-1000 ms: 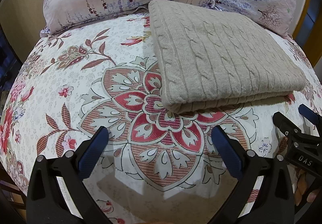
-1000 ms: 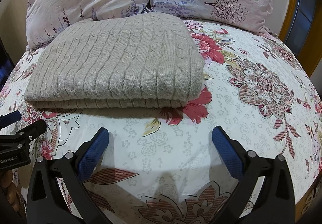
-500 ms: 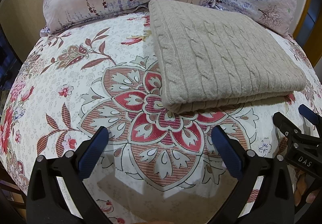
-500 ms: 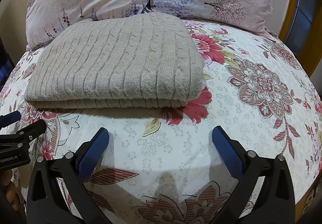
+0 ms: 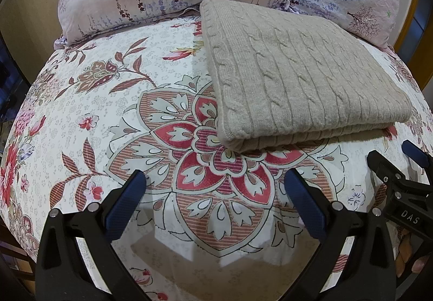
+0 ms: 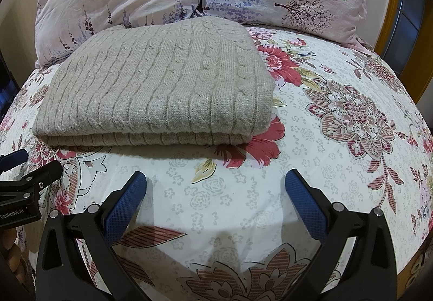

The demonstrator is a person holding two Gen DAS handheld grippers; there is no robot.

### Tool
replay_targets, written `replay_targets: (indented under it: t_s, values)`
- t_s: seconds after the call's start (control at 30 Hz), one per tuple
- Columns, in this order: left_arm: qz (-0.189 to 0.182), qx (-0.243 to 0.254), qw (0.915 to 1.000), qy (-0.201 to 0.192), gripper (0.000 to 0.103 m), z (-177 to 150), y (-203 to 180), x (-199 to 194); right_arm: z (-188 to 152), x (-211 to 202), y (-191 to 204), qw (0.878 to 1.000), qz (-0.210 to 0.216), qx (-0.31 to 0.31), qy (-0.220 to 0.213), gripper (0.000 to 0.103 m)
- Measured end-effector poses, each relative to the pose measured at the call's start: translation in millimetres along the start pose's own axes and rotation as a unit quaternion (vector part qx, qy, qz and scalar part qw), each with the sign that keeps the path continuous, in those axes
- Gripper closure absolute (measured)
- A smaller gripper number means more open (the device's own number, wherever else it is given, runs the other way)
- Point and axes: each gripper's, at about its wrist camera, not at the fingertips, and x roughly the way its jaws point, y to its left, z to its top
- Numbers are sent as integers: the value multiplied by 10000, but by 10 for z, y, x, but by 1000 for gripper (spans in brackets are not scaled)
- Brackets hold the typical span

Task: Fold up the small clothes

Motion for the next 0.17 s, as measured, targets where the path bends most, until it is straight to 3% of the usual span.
replay_targets:
  t_s: [0.17]
  values:
    - [0,0,10000,-2,2,3,-2,0,-3,-1,0,10000,0,0,0,1]
